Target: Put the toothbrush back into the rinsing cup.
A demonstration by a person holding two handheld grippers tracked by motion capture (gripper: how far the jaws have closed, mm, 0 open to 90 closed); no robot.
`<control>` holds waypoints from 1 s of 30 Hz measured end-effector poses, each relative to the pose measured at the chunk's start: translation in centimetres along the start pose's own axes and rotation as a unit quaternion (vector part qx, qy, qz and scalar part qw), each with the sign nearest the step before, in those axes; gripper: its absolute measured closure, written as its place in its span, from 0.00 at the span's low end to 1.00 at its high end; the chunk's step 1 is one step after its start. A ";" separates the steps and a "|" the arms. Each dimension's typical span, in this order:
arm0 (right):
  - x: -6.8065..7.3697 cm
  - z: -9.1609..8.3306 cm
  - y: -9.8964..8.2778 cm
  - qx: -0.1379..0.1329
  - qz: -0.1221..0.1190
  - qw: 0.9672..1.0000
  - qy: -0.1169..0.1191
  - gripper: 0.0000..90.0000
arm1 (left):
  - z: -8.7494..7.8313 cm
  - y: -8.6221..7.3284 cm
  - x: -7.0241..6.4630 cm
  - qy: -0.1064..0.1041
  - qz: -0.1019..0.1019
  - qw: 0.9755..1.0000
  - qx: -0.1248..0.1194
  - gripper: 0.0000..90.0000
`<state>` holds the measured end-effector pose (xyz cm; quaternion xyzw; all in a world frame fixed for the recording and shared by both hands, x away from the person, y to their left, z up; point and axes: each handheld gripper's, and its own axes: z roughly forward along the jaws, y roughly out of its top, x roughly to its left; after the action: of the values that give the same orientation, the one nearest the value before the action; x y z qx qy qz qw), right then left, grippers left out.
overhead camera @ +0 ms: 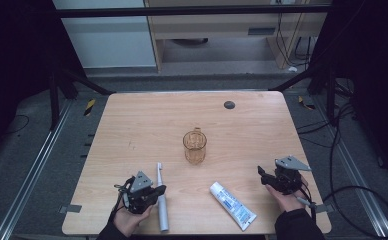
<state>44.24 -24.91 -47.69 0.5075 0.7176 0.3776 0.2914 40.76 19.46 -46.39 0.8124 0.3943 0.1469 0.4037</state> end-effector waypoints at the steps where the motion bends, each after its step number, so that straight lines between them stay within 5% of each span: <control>1: 0.0 0.0 0.0 0.000 -0.001 1.000 0.000 0.34 | 0.0 0.0 0.4 0.005 -0.004 1.000 0.000 1.00; 18: 0.0 0.0 0.0 -0.001 0.000 1.000 0.000 0.34 | 0.0 -0.8 3.8 0.077 -0.039 0.996 0.020 1.00; 30: 0.1 0.0 0.0 0.001 0.001 1.000 0.002 0.34 | 2.1 -0.7 4.4 0.078 -0.032 0.996 0.042 1.00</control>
<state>44.23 -24.84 -47.68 0.5078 0.7181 0.3784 0.2885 44.44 21.87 -48.60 0.8015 0.4563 0.1805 0.3418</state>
